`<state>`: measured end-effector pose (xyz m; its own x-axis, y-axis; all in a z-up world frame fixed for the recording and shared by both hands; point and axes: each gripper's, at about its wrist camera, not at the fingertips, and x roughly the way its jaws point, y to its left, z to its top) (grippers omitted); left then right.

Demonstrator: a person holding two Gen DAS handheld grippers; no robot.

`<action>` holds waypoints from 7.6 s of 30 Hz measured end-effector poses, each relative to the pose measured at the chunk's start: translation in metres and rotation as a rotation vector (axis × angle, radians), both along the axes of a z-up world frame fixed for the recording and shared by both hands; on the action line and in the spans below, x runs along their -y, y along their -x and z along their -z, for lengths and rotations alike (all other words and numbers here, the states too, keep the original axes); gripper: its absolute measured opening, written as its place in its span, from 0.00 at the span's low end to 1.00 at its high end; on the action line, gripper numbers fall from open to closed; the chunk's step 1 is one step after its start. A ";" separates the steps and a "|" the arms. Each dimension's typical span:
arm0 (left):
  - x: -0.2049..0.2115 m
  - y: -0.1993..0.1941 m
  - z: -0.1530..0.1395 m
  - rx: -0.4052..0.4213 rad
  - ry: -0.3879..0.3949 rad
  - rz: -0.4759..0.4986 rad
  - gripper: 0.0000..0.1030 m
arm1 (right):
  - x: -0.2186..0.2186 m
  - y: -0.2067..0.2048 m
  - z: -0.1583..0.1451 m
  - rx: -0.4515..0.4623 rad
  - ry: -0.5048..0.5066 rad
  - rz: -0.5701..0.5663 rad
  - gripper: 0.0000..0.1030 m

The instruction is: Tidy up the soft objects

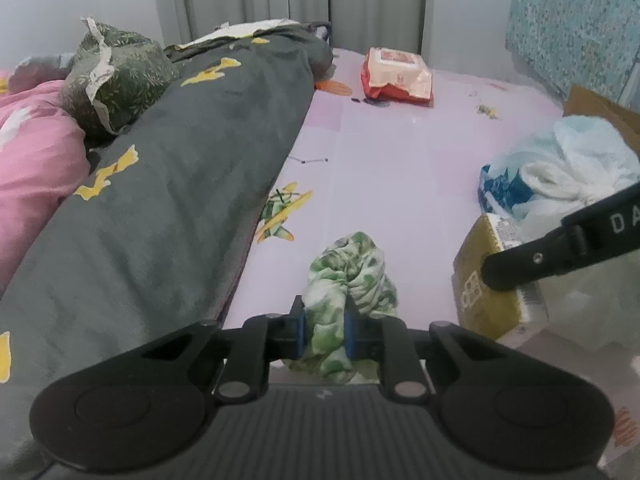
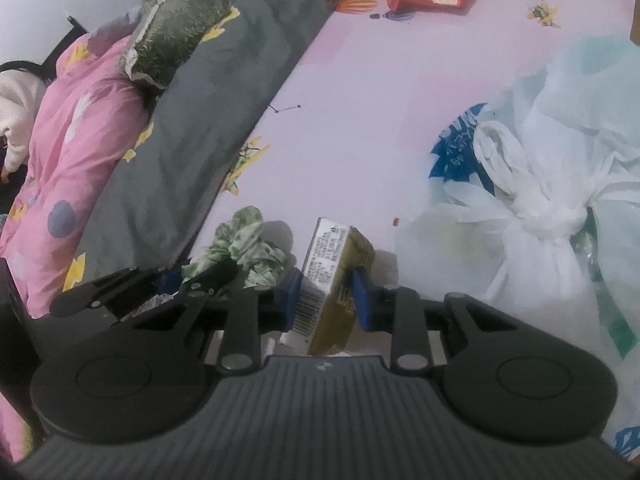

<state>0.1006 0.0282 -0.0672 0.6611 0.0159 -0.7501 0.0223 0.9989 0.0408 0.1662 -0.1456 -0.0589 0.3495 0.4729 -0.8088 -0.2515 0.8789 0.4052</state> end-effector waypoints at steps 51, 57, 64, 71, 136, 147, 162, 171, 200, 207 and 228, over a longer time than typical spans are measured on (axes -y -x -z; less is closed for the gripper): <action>0.275 -0.021 -0.143 0.226 0.201 0.629 0.18 | 0.356 0.139 -0.128 0.273 -0.102 0.568 0.26; 0.308 -0.033 -0.128 0.162 0.196 0.678 0.18 | 0.401 0.146 -0.107 0.165 0.023 0.598 0.26; 0.319 -0.041 -0.114 0.119 0.182 0.668 0.18 | 0.397 0.111 -0.067 0.010 0.242 0.452 0.26; 0.323 -0.046 -0.110 0.105 0.156 0.653 0.18 | 0.353 0.071 -0.026 -0.063 0.388 0.208 0.35; 0.147 0.061 -0.100 0.164 0.055 0.382 1.00 | 0.231 0.216 -0.106 0.558 0.439 0.732 0.99; 0.127 0.063 -0.098 0.154 0.096 0.327 1.00 | 0.191 0.217 -0.118 0.541 0.504 0.780 0.99; 0.131 0.069 -0.093 0.032 0.130 0.271 1.00 | 0.176 0.221 -0.090 0.338 0.250 0.603 0.99; 0.149 0.081 -0.094 0.022 0.104 0.304 1.00 | 0.168 0.214 -0.077 0.291 0.254 0.570 0.99; 0.160 0.066 -0.073 -0.056 0.079 0.291 0.99 | 0.183 0.195 -0.049 0.205 0.256 0.569 0.99; 0.160 0.067 -0.074 -0.053 0.078 0.293 0.99 | 0.184 0.195 -0.049 0.205 0.255 0.570 0.99; 0.161 0.068 -0.074 -0.049 0.077 0.295 0.99 | 0.183 0.197 -0.049 0.202 0.251 0.575 0.99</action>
<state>0.0329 -0.1327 0.0072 0.5918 -0.2297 -0.7726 0.3117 0.9492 -0.0435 -0.0305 -0.3282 -0.0100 0.6467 -0.0289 -0.7622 0.2370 0.9574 0.1648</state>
